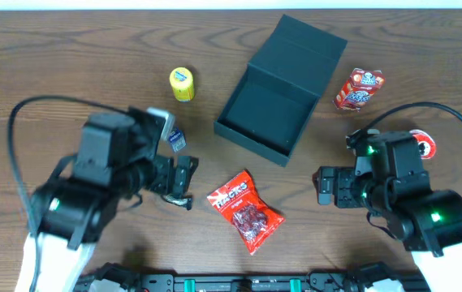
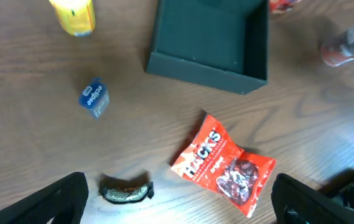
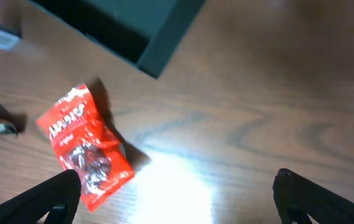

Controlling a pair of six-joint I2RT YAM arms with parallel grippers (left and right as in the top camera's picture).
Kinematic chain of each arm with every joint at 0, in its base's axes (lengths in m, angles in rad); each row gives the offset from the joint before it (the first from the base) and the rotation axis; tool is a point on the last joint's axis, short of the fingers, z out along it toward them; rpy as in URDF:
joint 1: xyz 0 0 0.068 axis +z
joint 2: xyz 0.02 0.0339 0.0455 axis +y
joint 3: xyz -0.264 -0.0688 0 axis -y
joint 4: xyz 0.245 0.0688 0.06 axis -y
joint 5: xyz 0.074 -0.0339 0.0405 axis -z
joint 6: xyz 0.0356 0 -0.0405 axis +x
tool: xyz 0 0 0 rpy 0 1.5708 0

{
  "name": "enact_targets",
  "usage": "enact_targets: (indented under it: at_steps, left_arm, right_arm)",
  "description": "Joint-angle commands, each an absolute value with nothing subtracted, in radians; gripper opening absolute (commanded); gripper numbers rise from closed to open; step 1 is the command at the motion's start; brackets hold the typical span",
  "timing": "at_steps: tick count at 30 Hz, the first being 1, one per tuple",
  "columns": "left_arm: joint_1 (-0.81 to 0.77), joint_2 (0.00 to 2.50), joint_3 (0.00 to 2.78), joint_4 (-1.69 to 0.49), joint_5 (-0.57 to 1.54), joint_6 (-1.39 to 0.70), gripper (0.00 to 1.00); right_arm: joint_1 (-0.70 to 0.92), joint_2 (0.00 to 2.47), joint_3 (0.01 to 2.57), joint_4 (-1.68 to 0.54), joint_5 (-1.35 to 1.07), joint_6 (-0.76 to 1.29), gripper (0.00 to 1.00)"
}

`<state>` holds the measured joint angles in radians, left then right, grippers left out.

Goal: Pack container
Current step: 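Move both grippers to the black box's upright lid and sides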

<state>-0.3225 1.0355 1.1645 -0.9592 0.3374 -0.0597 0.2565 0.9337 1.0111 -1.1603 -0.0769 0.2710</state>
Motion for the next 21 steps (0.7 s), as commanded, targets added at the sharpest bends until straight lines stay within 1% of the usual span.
enact_targets:
  at_steps: [1, 6, 11, 16, 21]
  left_arm:
    - [-0.321, 1.144, 1.220, -0.941, 0.345, -0.093, 0.95]
    - [-0.321, 1.384, 1.409, -0.915, 0.441, -0.089, 0.95]
    - [-0.322, 1.616, 1.623, -0.910, 0.534, -0.074, 0.95]
    - [-0.322, 1.810, 1.771, -0.879, 0.596, -0.074, 0.95]
    - [-0.327, 1.930, 1.821, -0.801, 0.622, -0.075, 0.95]
  right_arm:
    - [0.256, 0.949, 1.024, -1.167, -0.087, 0.284, 0.99]
    - [0.256, 0.951, 1.023, -1.172, -0.101, 0.352, 0.99]
    - [0.256, 0.951, 0.995, -1.155, -0.121, 0.363, 0.99]
    - [0.257, 0.952, 0.887, -1.043, -0.142, 0.398, 0.99]
    - [0.257, 0.956, 0.767, -0.902, -0.165, 0.430, 0.99]
